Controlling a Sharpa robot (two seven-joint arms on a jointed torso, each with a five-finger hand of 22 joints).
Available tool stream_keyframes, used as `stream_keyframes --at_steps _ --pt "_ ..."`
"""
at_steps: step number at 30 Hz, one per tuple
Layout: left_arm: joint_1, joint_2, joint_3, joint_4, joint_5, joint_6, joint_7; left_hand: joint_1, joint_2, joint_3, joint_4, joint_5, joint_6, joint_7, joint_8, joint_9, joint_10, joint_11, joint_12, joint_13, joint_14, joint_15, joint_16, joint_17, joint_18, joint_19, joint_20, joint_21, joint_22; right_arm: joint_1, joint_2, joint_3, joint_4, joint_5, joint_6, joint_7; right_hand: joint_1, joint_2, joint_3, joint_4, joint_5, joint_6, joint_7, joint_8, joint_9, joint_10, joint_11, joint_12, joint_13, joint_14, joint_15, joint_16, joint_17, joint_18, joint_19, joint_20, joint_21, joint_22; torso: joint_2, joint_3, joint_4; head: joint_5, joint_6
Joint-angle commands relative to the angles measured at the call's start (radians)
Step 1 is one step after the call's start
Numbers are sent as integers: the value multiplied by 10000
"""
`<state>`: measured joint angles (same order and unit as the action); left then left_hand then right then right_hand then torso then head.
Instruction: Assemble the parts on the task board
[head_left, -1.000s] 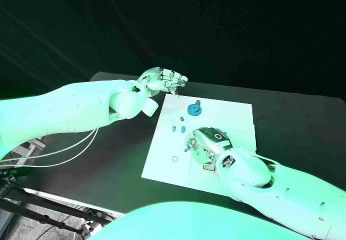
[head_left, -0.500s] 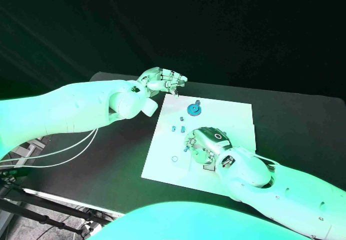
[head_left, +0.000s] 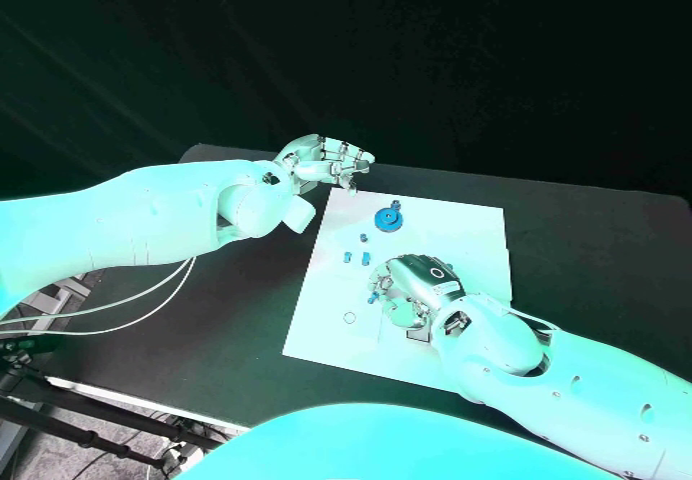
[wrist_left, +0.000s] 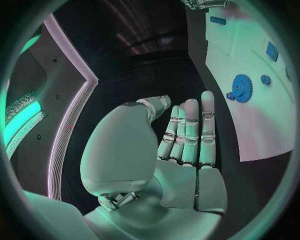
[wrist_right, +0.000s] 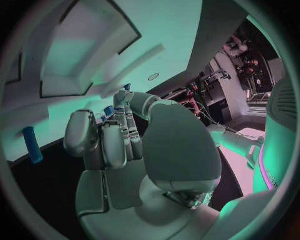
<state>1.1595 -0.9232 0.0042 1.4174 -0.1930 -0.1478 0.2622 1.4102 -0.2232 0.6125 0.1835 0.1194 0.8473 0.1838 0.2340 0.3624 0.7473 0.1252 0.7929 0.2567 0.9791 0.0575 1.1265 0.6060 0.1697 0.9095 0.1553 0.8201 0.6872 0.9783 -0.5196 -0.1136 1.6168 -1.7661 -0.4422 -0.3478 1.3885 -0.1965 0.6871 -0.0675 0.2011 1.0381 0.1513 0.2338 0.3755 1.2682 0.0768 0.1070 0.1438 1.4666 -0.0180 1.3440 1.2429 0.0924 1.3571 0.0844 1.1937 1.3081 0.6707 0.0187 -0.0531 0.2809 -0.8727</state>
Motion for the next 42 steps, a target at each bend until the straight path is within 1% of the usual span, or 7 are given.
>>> stream_keyframes --at_steps 1,9,14,21,31,36,42 --pt "4 2 5 21 26 155 51 -33 97 -8 -27 46 -11 43 44 -11 -7 31 -49 -16 1 30 49 17 145 92 10 -47 -15 -4 -7 1 20 130 167 108 -50 -44 -27 -15 29 -78 1 -33 -9 -43 -25 16 9 467 75 63 -7 -6 -12 38 -55 127 -1 1 -4 -3 1" --pt "4 -7 5 28 26 144 47 -30 109 -11 -33 40 -7 46 52 -11 -7 34 -51 -22 -2 31 46 19 144 96 9 -51 -17 -3 -11 -2 32 289 270 170 -54 -33 -30 -13 29 -72 1 -35 -7 -40 -25 14 12 463 78 55 -26 1 -27 43 -83 111 0 0 2 -10 1" --pt "4 -15 5 28 26 144 43 -30 109 -11 -33 40 -7 46 52 -11 -7 34 -51 -22 -2 31 46 19 144 96 9 -51 -17 -2 -31 -2 75 304 221 193 -52 -24 -30 -13 30 -64 0 -34 -6 -34 -26 15 15 463 79 58 -24 0 -25 44 -78 115 4 6 5 -2 1" --pt "4 -23 5 22 26 144 40 -30 109 -11 -33 40 -7 46 52 -11 -7 34 -51 -22 -2 31 46 19 144 96 9 -51 -17 -2 -56 -2 102 310 107 218 -46 -15 -31 -18 30 -52 -4 -32 -3 -24 -30 17 19 462 78 63 -21 3 -30 46 -87 111 3 2 -6 5 1" --pt "4 -20 5 13 26 152 33 -30 109 -11 -33 40 -7 46 52 -11 -7 34 -51 -22 -2 31 46 19 144 96 9 -51 -17 -3 -60 -2 104 325 -64 231 -41 -7 -31 -22 31 -47 -6 -34 -2 -19 -31 16 23 459 77 57 -36 5 -34 48 -95 108 4 2 -5 -4 1" --pt "4 -15 5 10 26 153 32 -30 109 -11 -33 40 -7 46 52 -11 -7 34 -51 -22 -2 31 46 19 144 96 9 -51 -17 -3 -49 -2 100 372 -75 240 -95 -27 -71 -10 29 -189 39 -145 -37 -61 1 -28 28 447 99 53 -70 9 -45 69 -122 101 3 0 -8 -17 1" --pt "4 -9 5 8 26 157 30 -30 109 -11 -33 40 -7 46 52 -11 -7 34 -51 -22 -2 31 46 19 144 96 9 -51 -17 -3 -29 -2 105 416 -72 261 -115 -25 -85 2 26 -205 46 -163 -41 -65 7 -35 31 445 106 55 -74 10 -49 76 -131 98 4 1 2 -32 1"
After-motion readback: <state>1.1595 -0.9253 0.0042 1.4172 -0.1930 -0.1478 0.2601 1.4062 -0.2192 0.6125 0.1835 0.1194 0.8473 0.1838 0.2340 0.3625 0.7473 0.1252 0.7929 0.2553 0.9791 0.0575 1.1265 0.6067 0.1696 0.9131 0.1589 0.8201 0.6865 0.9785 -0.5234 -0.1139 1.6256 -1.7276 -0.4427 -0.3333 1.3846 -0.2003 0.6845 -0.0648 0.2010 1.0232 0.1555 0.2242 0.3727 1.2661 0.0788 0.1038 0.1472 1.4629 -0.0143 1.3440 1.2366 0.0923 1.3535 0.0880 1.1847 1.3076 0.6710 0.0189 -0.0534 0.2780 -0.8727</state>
